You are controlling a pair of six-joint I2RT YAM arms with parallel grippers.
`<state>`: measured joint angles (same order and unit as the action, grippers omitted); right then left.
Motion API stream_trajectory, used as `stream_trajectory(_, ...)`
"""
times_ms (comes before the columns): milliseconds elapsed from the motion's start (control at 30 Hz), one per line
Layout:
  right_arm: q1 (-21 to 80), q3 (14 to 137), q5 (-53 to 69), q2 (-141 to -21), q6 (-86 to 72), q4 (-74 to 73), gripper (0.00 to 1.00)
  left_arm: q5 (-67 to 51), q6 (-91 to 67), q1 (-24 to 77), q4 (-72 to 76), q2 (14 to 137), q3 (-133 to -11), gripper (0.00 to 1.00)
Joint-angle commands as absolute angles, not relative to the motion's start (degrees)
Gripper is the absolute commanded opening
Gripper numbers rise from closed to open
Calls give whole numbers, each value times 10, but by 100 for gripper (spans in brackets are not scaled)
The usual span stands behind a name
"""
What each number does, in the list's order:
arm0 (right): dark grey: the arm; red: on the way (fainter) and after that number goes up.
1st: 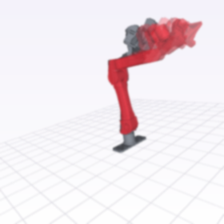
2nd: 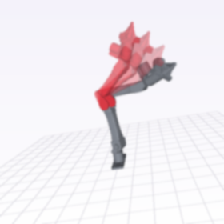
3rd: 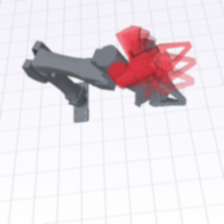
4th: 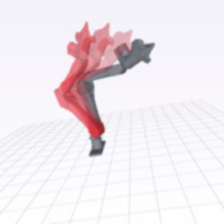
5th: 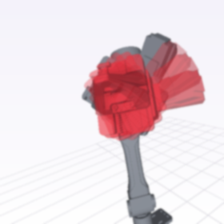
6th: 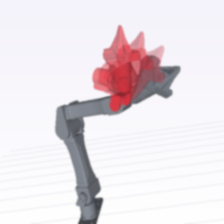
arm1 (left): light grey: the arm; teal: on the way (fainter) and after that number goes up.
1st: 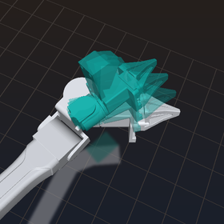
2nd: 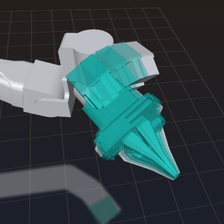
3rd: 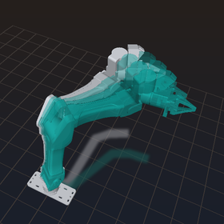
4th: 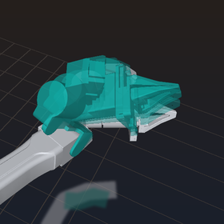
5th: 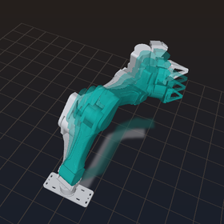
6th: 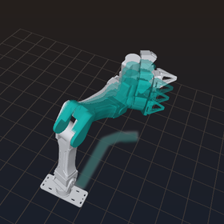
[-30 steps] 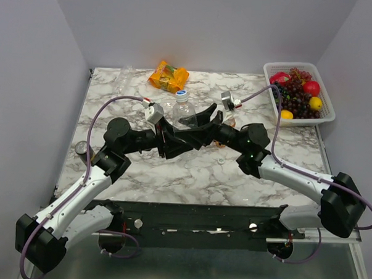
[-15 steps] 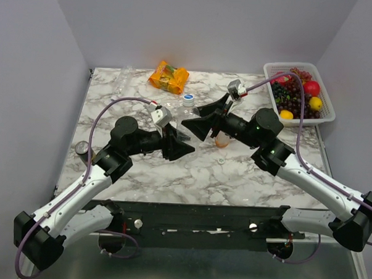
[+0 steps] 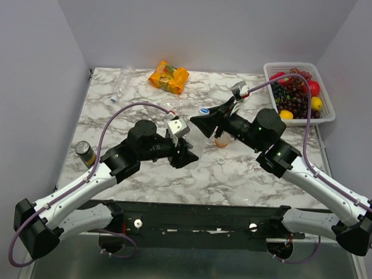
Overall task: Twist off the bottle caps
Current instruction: Pass from the left arm to the right, then pass from the right arm to the left
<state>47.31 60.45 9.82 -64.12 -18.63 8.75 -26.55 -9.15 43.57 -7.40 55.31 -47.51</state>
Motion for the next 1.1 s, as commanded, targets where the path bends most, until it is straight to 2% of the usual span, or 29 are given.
stream_trajectory(0,477,618,72,-642,-178,70,52,-224,-60,444,-101,553,-497,30)
stream_trajectory(133,478,615,62,-640,-181,70,40,-214,-53,448,-108,554,-499,30)
stream_trajectory(233,477,613,62,-639,-185,69,22,-210,-51,449,-110,555,-501,30)
stream_trajectory(267,477,613,63,-640,-185,69,12,-208,-50,451,-111,555,-501,30)
stream_trajectory(333,478,612,66,-642,-187,69,2,-209,-47,452,-112,551,-501,32)
stream_trajectory(433,477,610,73,-641,-199,70,1,-200,-47,452,-106,540,-498,72)
stream_trajectory(467,478,606,74,-640,-210,73,1,-193,-47,452,-105,537,-497,88)
stream_trajectory(533,477,598,81,-637,-224,94,1,-192,-50,452,-92,526,-489,99)
stream_trajectory(1000,477,541,148,-637,-338,235,1,-192,-54,451,-81,518,-482,99)
stream_trajectory(1033,477,538,152,-641,-343,249,1,-197,-54,451,-80,517,-483,98)
stream_trajectory(1067,478,534,156,-642,-351,254,1,-208,-52,450,-78,517,-481,93)
